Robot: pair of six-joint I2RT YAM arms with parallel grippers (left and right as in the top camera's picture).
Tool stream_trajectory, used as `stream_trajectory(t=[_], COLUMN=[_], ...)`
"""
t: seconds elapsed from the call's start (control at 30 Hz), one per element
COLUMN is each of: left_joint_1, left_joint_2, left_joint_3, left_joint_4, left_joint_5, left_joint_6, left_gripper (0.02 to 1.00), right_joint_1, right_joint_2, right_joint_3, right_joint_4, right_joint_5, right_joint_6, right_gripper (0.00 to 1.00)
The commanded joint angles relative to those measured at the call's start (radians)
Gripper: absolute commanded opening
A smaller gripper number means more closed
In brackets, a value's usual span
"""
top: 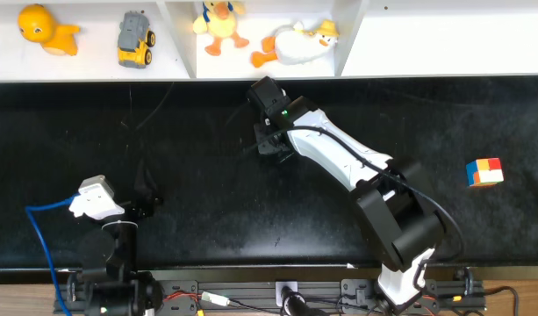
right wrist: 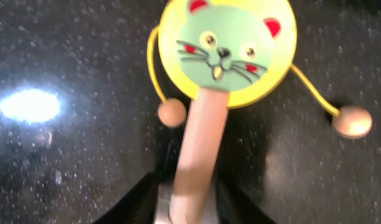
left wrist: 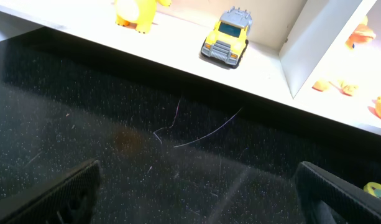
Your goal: Store Toys
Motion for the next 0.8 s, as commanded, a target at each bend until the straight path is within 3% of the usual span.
stream_trajectory(t=[0.03,0.2,0.5,0.6,0.8], left_joint_1=[0.005,0.005,0.005,0.005,0.005], left_joint_2=[-0.012,-0.012,-0.012,-0.012,-0.012], left_joint_3=[-0.004,-0.004,-0.004,-0.004,-0.004], left_joint_4=[0.005,0.005,0.005,0.005,0.005], left_joint_5=[0.01,0.01,0.01,0.01,0.01], left_joint_6=[0.023,0.023,0.023,0.023,0.023], left_gripper=[0.998,0.998,0.998,0.998,0.998], right_joint_1=[-0.001,-0.001,-0.001,-0.001,-0.009], right_joint_2=[0.027,0.027,-0.041,-0.1,-0.293], right_joint_3=[0.011,0.011,0.094,0.148,0.166], right_joint_4=[-0.016,-0.043,-0.162,-0.27,-0.477], right_joint_5=[-0.011,-0.015,-0.063,-0.04,0.09], right_joint_6=[0.002,0.008,0.023,0.037,0.116], right_gripper=[0.255,0.049,0.045,0.045,0.045])
